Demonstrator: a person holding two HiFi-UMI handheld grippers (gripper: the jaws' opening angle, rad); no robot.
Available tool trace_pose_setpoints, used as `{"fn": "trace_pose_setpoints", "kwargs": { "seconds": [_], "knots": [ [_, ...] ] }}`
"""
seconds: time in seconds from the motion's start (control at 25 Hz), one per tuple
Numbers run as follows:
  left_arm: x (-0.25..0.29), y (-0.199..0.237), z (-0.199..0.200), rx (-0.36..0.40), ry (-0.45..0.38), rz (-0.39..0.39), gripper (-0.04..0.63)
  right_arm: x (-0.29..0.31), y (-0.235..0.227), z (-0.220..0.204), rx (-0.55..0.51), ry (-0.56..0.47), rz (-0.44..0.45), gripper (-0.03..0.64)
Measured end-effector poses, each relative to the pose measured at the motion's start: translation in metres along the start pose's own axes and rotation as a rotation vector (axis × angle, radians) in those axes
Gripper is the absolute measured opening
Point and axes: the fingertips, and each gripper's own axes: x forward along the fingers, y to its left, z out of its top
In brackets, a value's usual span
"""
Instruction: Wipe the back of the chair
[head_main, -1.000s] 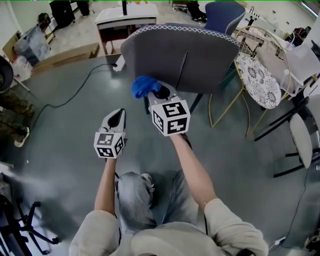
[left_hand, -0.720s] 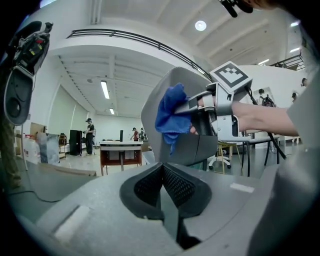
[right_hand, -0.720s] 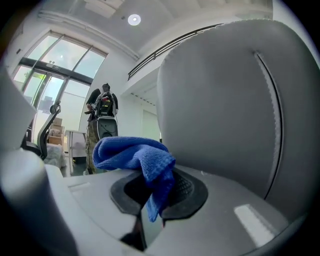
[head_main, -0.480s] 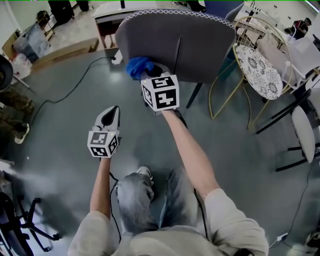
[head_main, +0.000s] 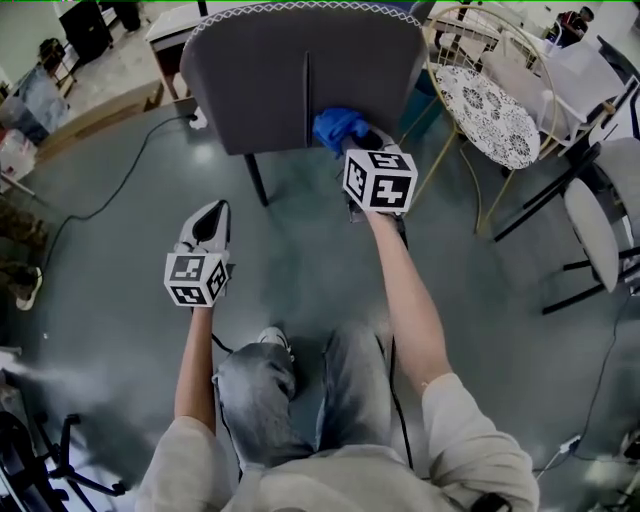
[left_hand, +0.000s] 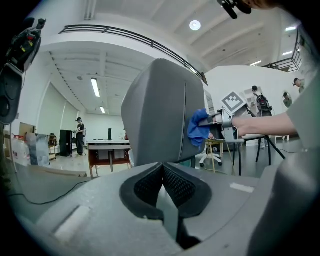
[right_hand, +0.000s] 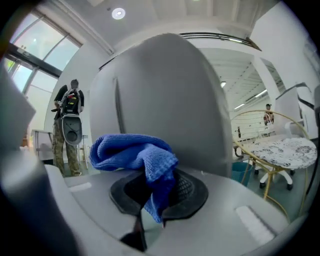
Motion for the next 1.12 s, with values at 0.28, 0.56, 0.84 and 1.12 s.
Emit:
{"fn": "trace_pose_setpoints", "kwargs": {
  "seconds": [0.28,0.56,0.84,1.12],
  "knots": [
    [0.011,-0.017,-0.004,0.0,0.001,-0.036,0.0,-0.032,-0.102,-0.007,0.041,0.026,-0.171,0.048],
    [0.009,-0.022,-0.008,0.008,0.015,-0.048,0.0,-0.05,-0.107,-0.021,0.06,0.013,-0.207,0.048],
    [0.015,-0.019,-0.012,0.014,0.014,-0.053,0.0,-0.028,-0.011,-0.043,0.012,0.008,-0.02,0.048],
    [0.064,0.015,-0.019,-0.017,-0.034,-0.061,0.0,0.008,0.085,-0.041,-0.093,-0.081,0.154,0.048]
  ]
}}
